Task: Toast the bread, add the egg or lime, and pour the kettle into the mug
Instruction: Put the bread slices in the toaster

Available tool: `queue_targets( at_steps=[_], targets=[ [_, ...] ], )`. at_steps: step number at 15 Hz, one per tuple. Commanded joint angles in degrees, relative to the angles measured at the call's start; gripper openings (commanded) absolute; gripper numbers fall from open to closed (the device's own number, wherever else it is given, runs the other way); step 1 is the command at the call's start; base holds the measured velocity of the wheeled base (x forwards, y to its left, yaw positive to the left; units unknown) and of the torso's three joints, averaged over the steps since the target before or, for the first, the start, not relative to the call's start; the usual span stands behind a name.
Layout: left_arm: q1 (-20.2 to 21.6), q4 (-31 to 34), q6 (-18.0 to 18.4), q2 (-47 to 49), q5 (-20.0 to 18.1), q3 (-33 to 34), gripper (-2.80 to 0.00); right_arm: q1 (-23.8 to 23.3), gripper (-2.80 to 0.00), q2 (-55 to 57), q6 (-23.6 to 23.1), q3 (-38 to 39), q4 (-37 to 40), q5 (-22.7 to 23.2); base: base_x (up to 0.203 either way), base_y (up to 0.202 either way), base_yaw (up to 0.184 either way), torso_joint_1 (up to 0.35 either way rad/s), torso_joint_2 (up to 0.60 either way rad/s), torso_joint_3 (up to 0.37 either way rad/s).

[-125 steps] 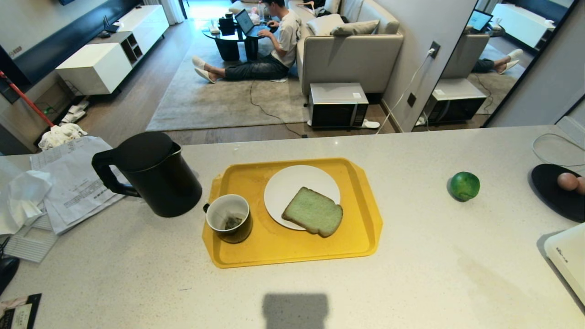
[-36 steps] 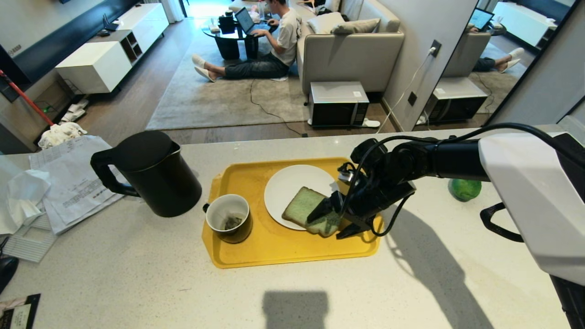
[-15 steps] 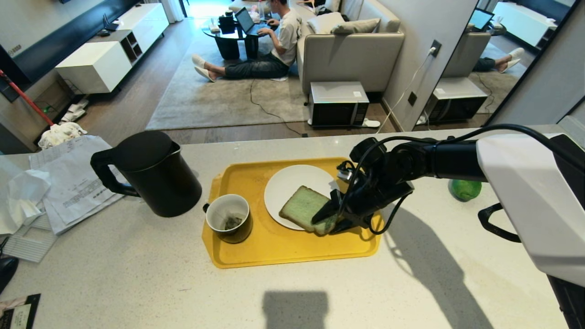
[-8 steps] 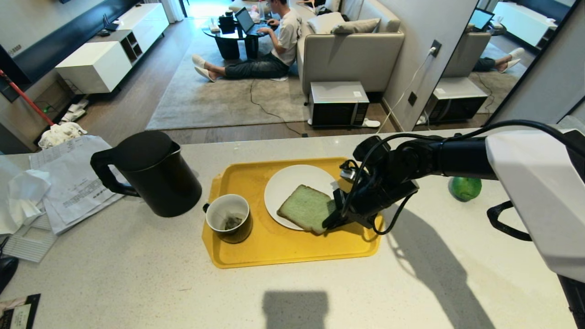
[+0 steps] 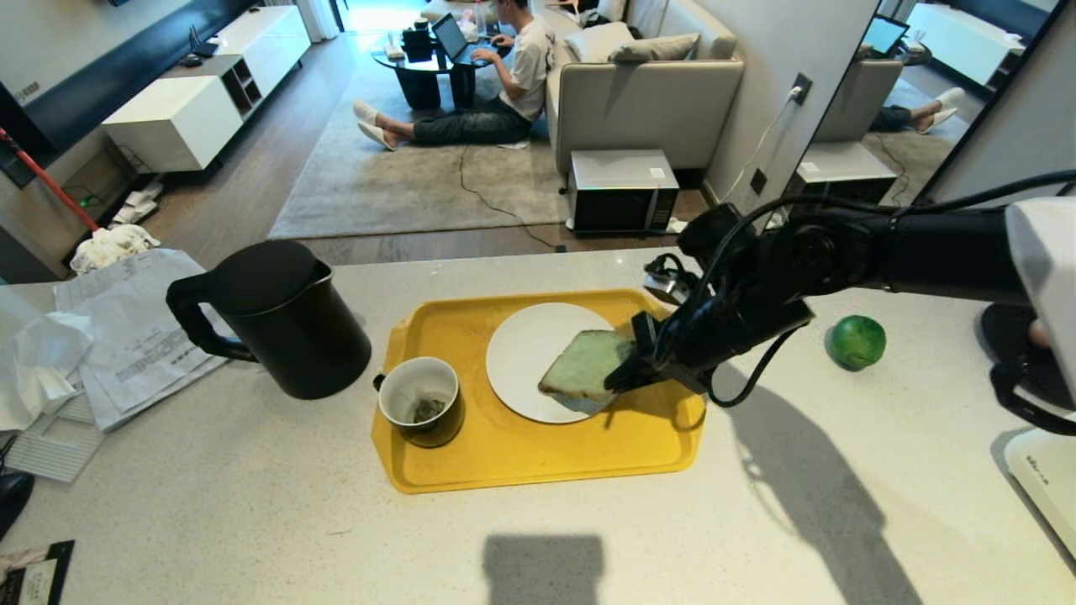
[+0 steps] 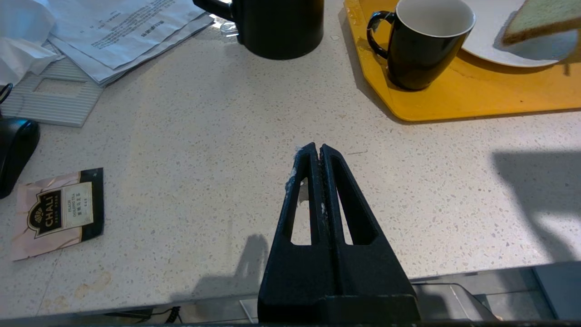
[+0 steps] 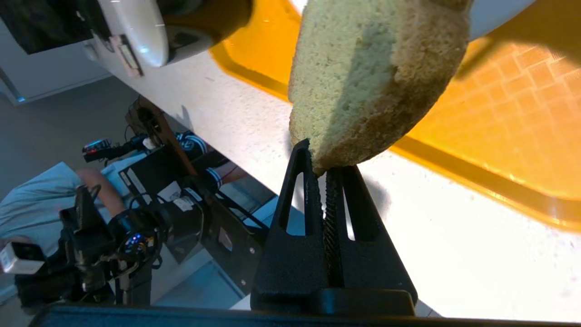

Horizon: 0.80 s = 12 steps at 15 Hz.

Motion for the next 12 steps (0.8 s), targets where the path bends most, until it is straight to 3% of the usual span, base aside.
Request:
queue_targets(
  at_steps=[1, 3, 12],
  targets=[
    [0.04, -0.05, 0.00, -0.04, -0.01, 0.09, -2.80, 0.51, -2.80, -7.26, 0.10, -0.07, 1.13, -0.64, 0.000, 0.000, 0.000, 0.000, 0.00, 0.000],
    [-0.05, -0.05, 0.00, -0.04, -0.01, 0.09, -2.80, 1.02, -2.80, -11.99, -0.20, -0.16, 3.17, -4.14, 0.000, 0.000, 0.000, 0.000, 0.00, 0.000],
    [0.04, -0.05, 0.00, -0.04, 0.05, 0.09, -2.80, 0.96, -2.80, -28.41, -6.14, 0.89, 16.94, -29.84, 0.000, 0.000, 0.000, 0.000, 0.00, 0.000]
  ],
)
